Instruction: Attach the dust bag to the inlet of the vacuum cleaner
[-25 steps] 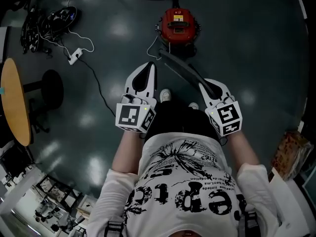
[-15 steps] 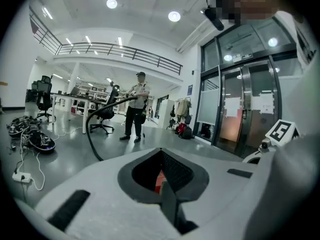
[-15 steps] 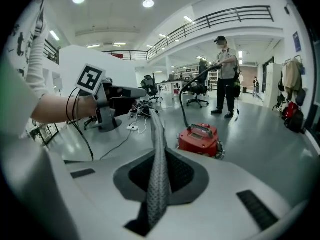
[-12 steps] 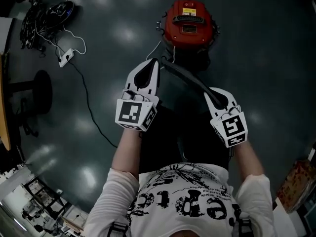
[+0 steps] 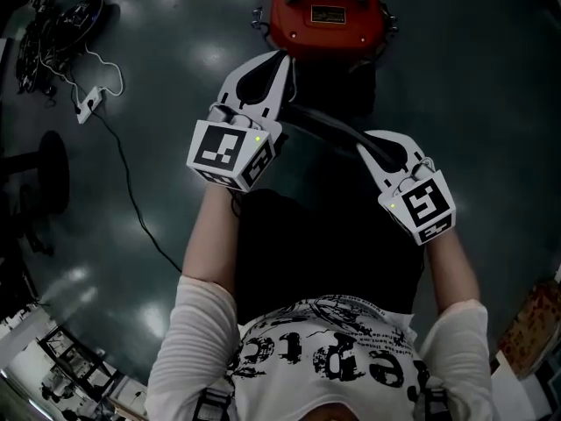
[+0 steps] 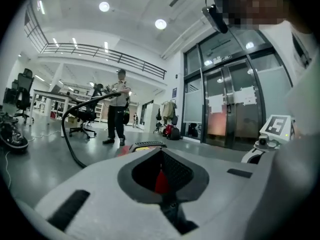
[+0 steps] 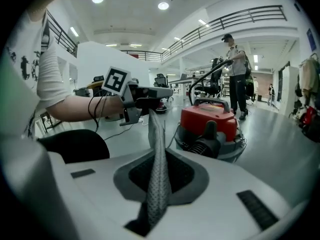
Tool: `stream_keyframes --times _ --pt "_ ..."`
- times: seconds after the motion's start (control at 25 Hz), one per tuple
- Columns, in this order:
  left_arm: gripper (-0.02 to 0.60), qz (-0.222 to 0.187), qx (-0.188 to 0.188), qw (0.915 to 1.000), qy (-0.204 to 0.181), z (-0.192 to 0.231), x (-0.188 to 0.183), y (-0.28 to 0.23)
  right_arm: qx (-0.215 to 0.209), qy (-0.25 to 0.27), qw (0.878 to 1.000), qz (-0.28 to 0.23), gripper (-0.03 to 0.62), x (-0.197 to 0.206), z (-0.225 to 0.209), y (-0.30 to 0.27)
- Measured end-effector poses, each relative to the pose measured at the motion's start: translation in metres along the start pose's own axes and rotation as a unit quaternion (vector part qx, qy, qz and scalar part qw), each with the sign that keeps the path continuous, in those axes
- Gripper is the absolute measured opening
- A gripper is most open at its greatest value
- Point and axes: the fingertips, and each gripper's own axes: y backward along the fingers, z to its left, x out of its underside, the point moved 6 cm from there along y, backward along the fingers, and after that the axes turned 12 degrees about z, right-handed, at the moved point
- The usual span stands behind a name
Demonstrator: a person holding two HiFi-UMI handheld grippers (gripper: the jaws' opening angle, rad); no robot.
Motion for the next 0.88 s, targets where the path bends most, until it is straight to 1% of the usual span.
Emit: stream_keyframes --times 0.12,0.2,0.24,0.4,0.44,0.52,0.6,0.72,0.88 --pt "0.009 0.023 0.018 0.9983 -0.051 -0.003 -0.006 -0.025 -0.010 0.025 1.000 0.003 0.023 0.003 -0.003 -0.002" --pt "0.009 0.028 0.030 0.9972 -0.063 0.000 -0.008 -0.040 -0.010 0.040 0.999 0.003 0.023 0.004 -0.008 -0.004" --pt "0.009 0.030 0.038 0.9971 -0.058 0.004 -0.007 -0.047 -0.010 0.045 0.999 0.001 0.023 0.005 -0.012 -0.006" --pt "0.009 0.032 0.061 0.9976 -0.010 0.015 -0.003 -0.071 -0.011 0.046 0.999 -0.010 0.023 0.011 -0.027 -0.012" --pt "0.009 0.035 0.066 0.9972 -0.004 0.016 -0.001 -0.076 -0.012 0.047 0.999 -0.011 0.023 0.012 -0.030 -0.013" --pt "0.009 0.044 0.074 0.9963 -0.005 0.016 0.004 -0.085 -0.013 0.057 0.998 -0.007 0.023 0.016 -0.034 -0.013" --pt "0.009 0.052 0.078 0.9954 -0.017 0.014 0.007 -0.091 -0.013 0.074 0.997 0.000 0.023 0.019 -0.039 -0.015" --pt "0.009 0.053 0.075 0.9954 -0.029 0.015 0.010 -0.093 -0.017 0.100 0.995 0.008 0.023 0.021 -0.049 -0.018" --pt "0.009 0.049 0.068 0.9956 -0.041 0.015 0.014 -0.095 -0.023 0.119 0.993 0.012 0.023 0.026 -0.056 -0.022"
